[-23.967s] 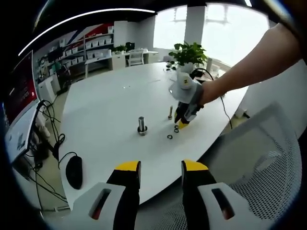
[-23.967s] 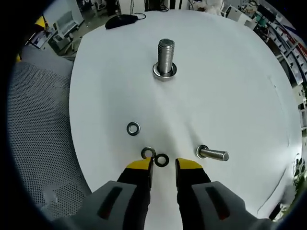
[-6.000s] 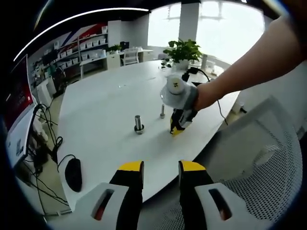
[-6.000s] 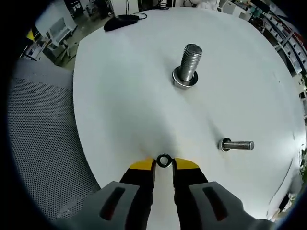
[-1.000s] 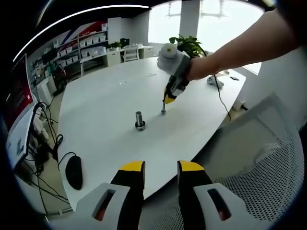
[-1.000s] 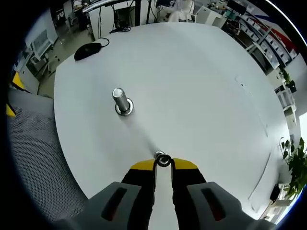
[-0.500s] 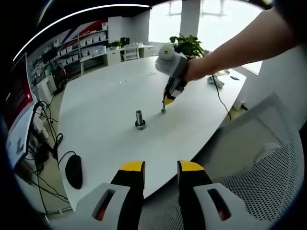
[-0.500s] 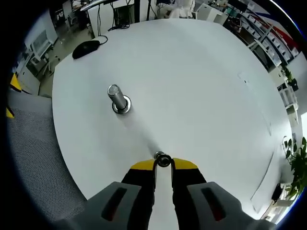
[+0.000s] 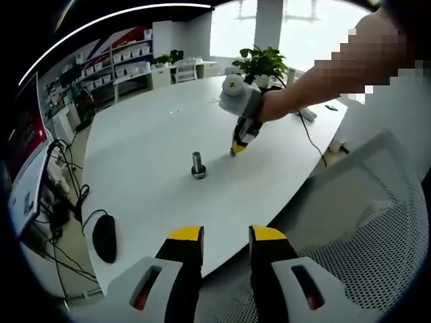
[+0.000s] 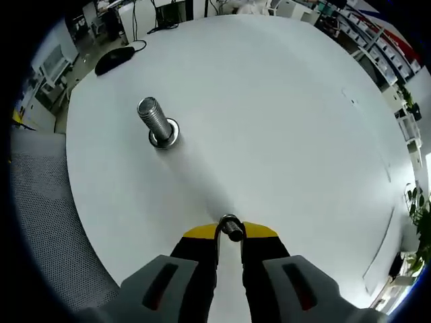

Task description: Place the washer onto the threaded stud by aligning its center hole with the stud, sliding it down to the base, and recovering from edge contact or off-axis alignment until the washer reaches the visible bottom stop.

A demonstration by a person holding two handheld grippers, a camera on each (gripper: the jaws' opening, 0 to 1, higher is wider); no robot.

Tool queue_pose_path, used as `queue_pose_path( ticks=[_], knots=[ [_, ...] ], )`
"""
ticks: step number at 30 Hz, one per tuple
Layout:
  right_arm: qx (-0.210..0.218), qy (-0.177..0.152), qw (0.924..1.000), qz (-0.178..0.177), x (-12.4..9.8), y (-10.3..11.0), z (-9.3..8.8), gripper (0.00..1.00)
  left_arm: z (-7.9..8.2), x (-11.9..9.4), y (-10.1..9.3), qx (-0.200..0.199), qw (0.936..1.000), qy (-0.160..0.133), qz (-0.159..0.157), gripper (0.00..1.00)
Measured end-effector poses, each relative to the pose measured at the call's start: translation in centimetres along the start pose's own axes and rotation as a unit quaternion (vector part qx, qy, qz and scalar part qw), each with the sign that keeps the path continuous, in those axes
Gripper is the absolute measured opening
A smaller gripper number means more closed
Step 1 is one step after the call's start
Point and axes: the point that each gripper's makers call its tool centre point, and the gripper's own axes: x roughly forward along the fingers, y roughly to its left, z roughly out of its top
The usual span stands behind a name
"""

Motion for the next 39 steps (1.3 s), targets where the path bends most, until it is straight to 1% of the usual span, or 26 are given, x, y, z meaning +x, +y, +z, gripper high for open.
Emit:
queue_pose_path(
  ticks=[2, 3, 5, 10, 15, 20, 26, 31, 36, 39],
  knots=[
    [0.007, 0.004, 1.0, -0.001, -0.2, 0.2, -0.3, 0.14, 0.0, 0.0, 0.0, 0.0, 1.0, 0.001, 0.0, 0.25],
    [0.01, -0.001, 1.0, -0.002, -0.2, 0.1, -0.1, 0.14, 0.0, 0.1, 0.0, 0.0, 1.0, 0.001, -0.001, 0.25],
    [0.013, 0.001, 0.9999, 0.0, -0.2, 0.1, -0.3, 0.14, 0.0, 0.1, 0.0, 0.0, 1.0, 0.002, -0.002, 0.25],
    [0.012, 0.011, 0.9999, -0.002, -0.2, -0.4, -0.8, 0.14, 0.0, 0.1, -0.1, 0.0, 1.0, 0.002, -0.002, 0.25],
    [0.026, 0.012, 0.9996, 0.0, -0.4, -0.1, -1.4, 0.15, -0.1, 0.1, -0.1, 0.002, 1.0, 0.003, -0.002, 0.25],
    [0.025, 0.015, 0.9996, 0.0, -0.5, 0.2, -2.0, 0.16, 0.0, 0.1, -0.1, 0.002, 1.0, 0.002, -0.003, 0.25],
    [0.026, 0.01, 0.9996, -0.003, -0.4, -0.3, -2.0, 0.18, -0.2, 0.1, -0.1, 0.003, 1.0, 0.003, -0.002, 0.25],
    [0.028, 0.004, 0.9996, -0.005, -0.7, -0.3, -1.8, 0.19, -0.1, 0.0, -0.1, 0.002, 1.0, 0.002, -0.002, 0.25],
    [0.03, 0.001, 0.9995, -0.007, -0.8, -0.6, -2.1, 0.24, -0.2, 0.0, -0.2, 0.003, 1.0, 0.004, -0.003, 0.25],
    [0.041, -0.006, 0.9991, -0.007, -1.5, 0.0, -2.3, 0.25, -0.2, 0.0, -0.2, 0.004, 1.0, 0.005, -0.004, 0.25]
  ],
)
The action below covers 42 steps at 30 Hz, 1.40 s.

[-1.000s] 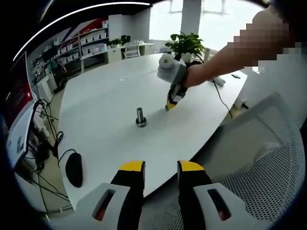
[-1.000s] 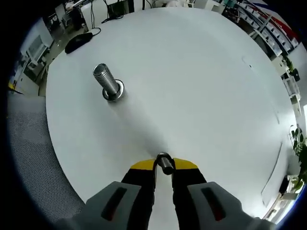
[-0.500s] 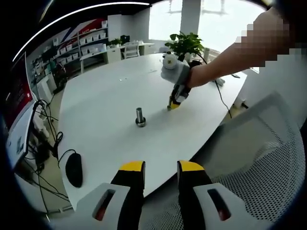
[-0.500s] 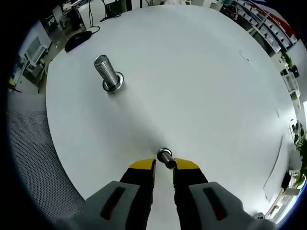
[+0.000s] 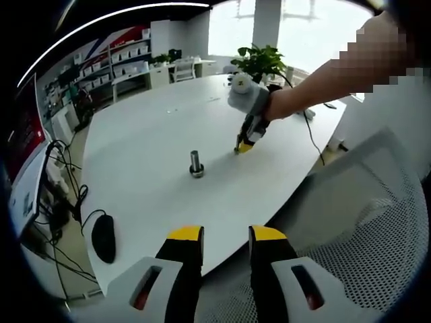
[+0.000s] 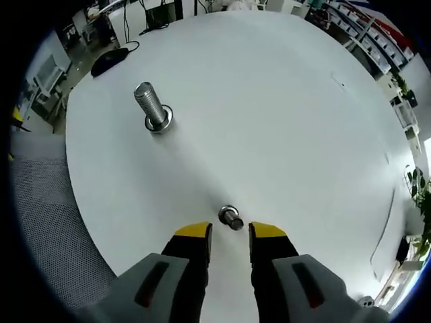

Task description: Place the washer onto the threaded stud by aligning its center hole with the stud, sliding it down to the base, and recovering from edge contact or off-axis alignment until the washer reaches the visible bottom stop.

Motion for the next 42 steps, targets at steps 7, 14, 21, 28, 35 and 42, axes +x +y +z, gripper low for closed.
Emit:
queue_pose_path(
  ticks=[7, 14, 21, 28, 35, 42],
  knots=[
    [-0.002, -0.024, 0.9997, 0.0, -1.6, 0.6, -0.8, 0.26, 0.1, 0.2, -0.2, 0.004, 1.0, -0.002, -0.006, 0.25],
    [0.011, -0.073, 0.9969, -0.024, -4.0, 0.2, -1.2, 0.26, 0.3, -0.2, -0.6, 0.011, 0.9998, -0.009, -0.011, 0.25],
    [0.046, -0.133, 0.9895, -0.032, -6.7, 1.2, -2.4, 0.29, 0.5, -0.1, -0.8, 0.017, 0.9996, -0.013, -0.016, 0.25],
    [0.077, -0.179, 0.9798, -0.044, -9.9, 2.4, -2.9, 0.29, 0.6, -0.2, -0.7, 0.016, 0.9996, -0.018, -0.015, 0.25],
    [0.096, -0.217, 0.9703, -0.048, -12.2, 3.1, -3.0, 0.31, 0.8, -0.5, -1.0, 0.024, 0.9993, -0.023, -0.017, 0.25],
    [0.16, -0.274, 0.947, -0.051, -14.5, 2.3, -3.0, 0.32, 1.3, -0.5, -0.7, 0.019, 0.999, -0.039, -0.011, 0.26]
  ],
)
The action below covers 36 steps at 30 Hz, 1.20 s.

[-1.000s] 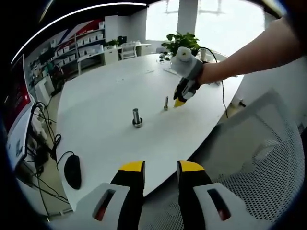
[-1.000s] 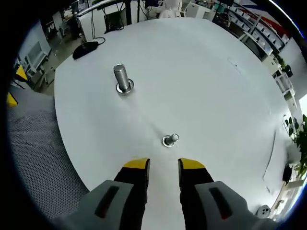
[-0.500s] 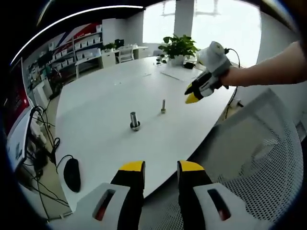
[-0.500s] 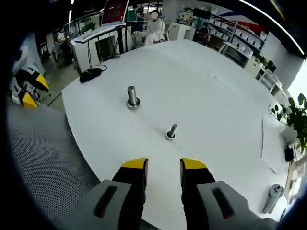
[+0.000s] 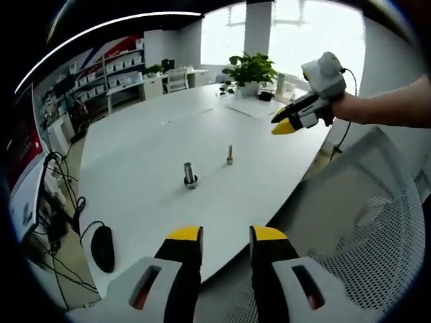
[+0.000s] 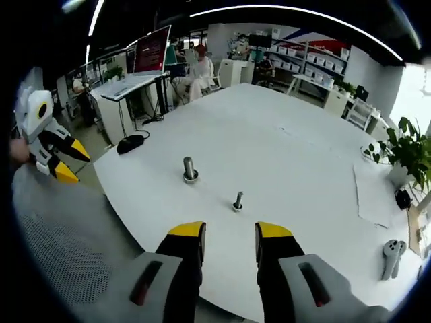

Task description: Place the washer onto the threaded stud by aligning its center hole with the stud, sliding it down to the base, and recovering from edge contact or off-axis alignment until the washer reaches the visible bottom stop.

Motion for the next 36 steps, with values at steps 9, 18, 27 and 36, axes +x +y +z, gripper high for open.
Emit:
queue_pose_path(
  ticks=[9, 18, 27, 36],
  knots=[
    [0.014, -0.031, 0.9994, 0.001, -2.6, 0.7, 0.3, 0.35, 0.6, -0.1, 0.5, -0.003, 0.9998, -0.013, 0.011, 0.26],
    [0.079, -0.081, 0.9936, 0.007, -5.5, 0.8, 1.6, 0.37, 0.4, 0.1, 0.7, -0.009, 0.9998, -0.007, 0.017, 0.26],
    [0.074, -0.098, 0.992, 0.028, -5.6, 1.9, 1.7, 0.37, 1.0, -0.4, 1.3, -0.016, 0.9992, -0.021, 0.029, 0.26],
    [0.083, -0.126, 0.9882, 0.022, -7.0, 1.5, 2.1, 0.37, 1.9, -1.0, 2.4, -0.018, 0.9971, -0.049, 0.056, 0.26]
  ],
)
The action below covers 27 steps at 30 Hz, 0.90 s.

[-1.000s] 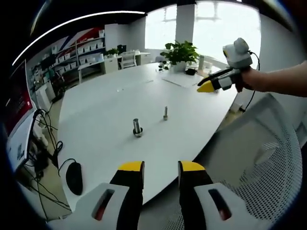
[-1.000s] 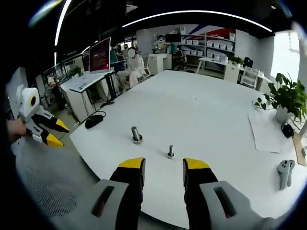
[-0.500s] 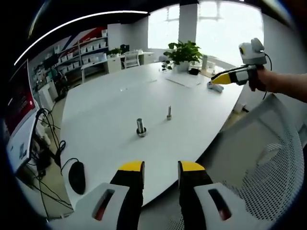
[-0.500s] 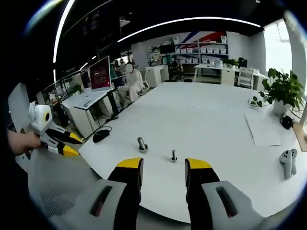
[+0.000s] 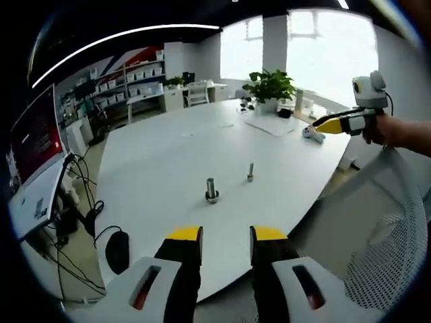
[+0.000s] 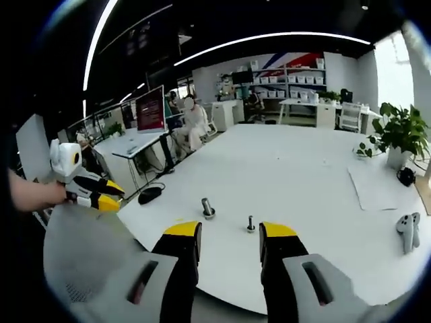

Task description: Place the washer onto the threaded stud by aligning its center hole with the stud, sliding it down to the base, and recovering from edge contact or off-axis alignment until the washer reaches the visible bottom stop.

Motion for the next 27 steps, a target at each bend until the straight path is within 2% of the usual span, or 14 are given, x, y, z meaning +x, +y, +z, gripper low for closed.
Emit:
queue_pose_path(
  ticks=[4, 8, 9, 10, 12, 15, 20, 22, 24, 27],
  knots=[
    [0.002, -0.013, 0.9998, -0.013, -1.3, -0.4, -0.5, 0.37, 0.1, -0.1, 0.4, -0.001, 1.0, -0.001, 0.008, 0.26],
    [0.013, -0.006, 0.9996, -0.026, -1.0, -1.2, -1.8, 0.39, 0.3, -0.2, 0.3, -0.009, 0.9999, -0.004, 0.008, 0.25],
    [0.013, -0.005, 0.9995, -0.027, -1.0, -1.3, -1.7, 0.39, 0.2, -0.1, 0.4, -0.01, 0.9999, -0.003, 0.008, 0.25],
    [0.011, -0.016, 0.9993, -0.031, -1.3, -1.3, -0.8, 0.39, 0.1, -0.1, 0.4, -0.007, 0.9999, 0.0, 0.009, 0.25],
    [0.006, -0.028, 0.999, -0.035, -1.5, -1.3, -0.4, 0.39, -0.1, 0.0, 0.7, -0.004, 0.9999, 0.001, 0.011, 0.25],
    [0.002, -0.003, 0.9994, -0.035, -1.3, -1.1, -1.7, 0.39, 0.0, 0.0, 0.6, -0.014, 0.9999, 0.0, 0.007, 0.25],
    [0.002, -0.001, 0.9992, -0.04, -1.2, -1.2, -1.8, 0.39, -0.7, 0.1, 0.0, -0.007, 0.9998, 0.02, 0.004, 0.25],
    [0.002, 0.023, 0.9994, -0.027, -0.7, -0.7, -2.7, 0.39, -0.5, -0.1, -0.3, -0.007, 0.9998, 0.019, 0.004, 0.25],
    [-0.021, 0.035, 0.999, -0.018, -0.4, -0.1, -3.0, 0.39, -0.6, 0.1, 0.4, -0.012, 0.9998, 0.018, 0.005, 0.25],
    [-0.023, 0.036, 0.9988, -0.023, -0.6, -0.1, -3.0, 0.39, -0.4, -0.3, -0.2, -0.011, 0.9998, 0.016, 0.009, 0.24]
  ],
)
